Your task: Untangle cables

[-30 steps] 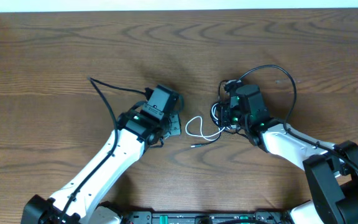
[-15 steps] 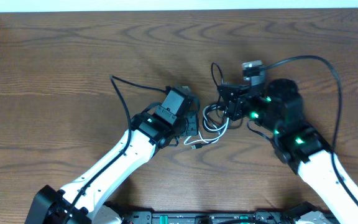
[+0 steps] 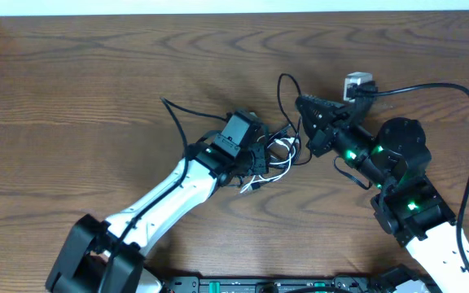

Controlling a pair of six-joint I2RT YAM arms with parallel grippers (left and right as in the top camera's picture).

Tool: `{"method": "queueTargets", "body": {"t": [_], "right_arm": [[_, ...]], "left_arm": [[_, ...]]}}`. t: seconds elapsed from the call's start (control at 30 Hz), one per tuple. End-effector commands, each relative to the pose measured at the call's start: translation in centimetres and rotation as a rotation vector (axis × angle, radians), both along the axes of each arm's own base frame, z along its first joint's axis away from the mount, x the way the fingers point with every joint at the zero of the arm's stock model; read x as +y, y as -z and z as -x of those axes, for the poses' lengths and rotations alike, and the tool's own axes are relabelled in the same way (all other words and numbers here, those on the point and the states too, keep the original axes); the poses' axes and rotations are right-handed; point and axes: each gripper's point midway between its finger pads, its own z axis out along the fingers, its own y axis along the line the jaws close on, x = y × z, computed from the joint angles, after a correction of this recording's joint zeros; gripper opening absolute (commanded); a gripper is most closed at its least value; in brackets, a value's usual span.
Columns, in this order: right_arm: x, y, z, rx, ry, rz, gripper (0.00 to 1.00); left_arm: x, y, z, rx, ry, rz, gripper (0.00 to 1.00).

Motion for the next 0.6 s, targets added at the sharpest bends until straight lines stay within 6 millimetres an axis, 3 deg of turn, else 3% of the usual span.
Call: {"method": "queueTargets", "body": {"t": [0.0,0.1,0.3,0.47,0.57], "right_arm": [[-4.3,1.5,-2.0,0.031,0.271,0.101,0.01],[-7.8,4.4,-2.1,0.122,0.45,0.22,0.01],[-13.1,9.0,0.0,0.279,0.654,0.46,0.03],[-15.1,11.3,2.1,0.377,0.69,0.593,0.42],[-15.1,12.0,2.6,0.406,0.674,0.614,0.53]], "left_arm": [[-0.7,0.5,0.2,0.034,0.012,0.017,0.45],[-0.7,1.2,0.3,0.053,0.015,0.011,0.45],[-1.8,2.3,1.0,0.111,0.051,0.05,0.45],[-2.0,3.6,0.9,0.134,0.05,0.044,0.45],[-2.0,4.5,0.9,0.148,0.049,0.034,0.46]]}}
